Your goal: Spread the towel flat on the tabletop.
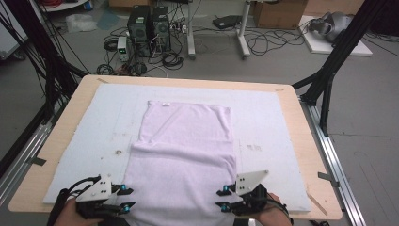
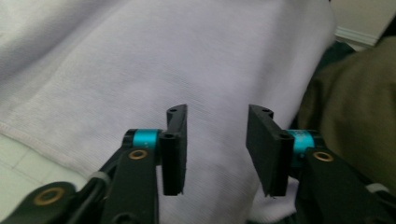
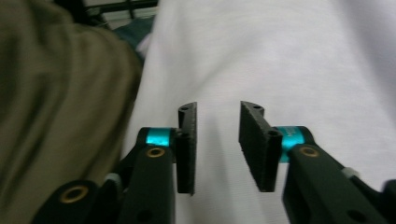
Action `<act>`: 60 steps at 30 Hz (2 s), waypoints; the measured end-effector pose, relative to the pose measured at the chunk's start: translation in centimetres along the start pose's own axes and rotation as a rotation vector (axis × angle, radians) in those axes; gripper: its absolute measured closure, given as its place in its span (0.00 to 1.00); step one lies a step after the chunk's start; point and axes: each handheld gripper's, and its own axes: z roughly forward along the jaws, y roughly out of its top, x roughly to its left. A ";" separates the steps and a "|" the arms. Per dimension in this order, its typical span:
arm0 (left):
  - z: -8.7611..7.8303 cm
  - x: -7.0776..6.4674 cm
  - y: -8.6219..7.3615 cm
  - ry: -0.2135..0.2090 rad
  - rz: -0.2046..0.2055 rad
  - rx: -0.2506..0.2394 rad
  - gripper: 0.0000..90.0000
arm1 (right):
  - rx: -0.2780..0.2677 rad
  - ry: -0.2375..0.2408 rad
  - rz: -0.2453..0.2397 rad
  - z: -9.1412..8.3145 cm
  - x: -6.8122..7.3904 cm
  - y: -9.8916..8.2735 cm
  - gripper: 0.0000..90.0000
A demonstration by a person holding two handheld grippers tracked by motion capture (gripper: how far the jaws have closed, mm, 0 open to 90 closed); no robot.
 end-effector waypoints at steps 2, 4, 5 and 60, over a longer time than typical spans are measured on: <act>1.0 0.7 0.1 -0.001 0.003 0.020 0.63 | 0.000 -0.010 0.042 0.8 -1.3 -0.4 0.66; 1.9 1.2 0.0 -0.006 0.001 0.061 0.66 | 0.031 -0.046 0.050 1.5 -2.1 -0.8 0.68; 2.2 1.3 -0.1 -0.005 0.009 0.076 0.73 | 0.056 -0.058 0.047 1.9 -2.3 -1.0 0.71; 2.8 9.4 2.9 0.180 -0.142 -0.123 0.49 | -0.118 -0.266 0.221 -1.1 -9.8 -0.6 0.41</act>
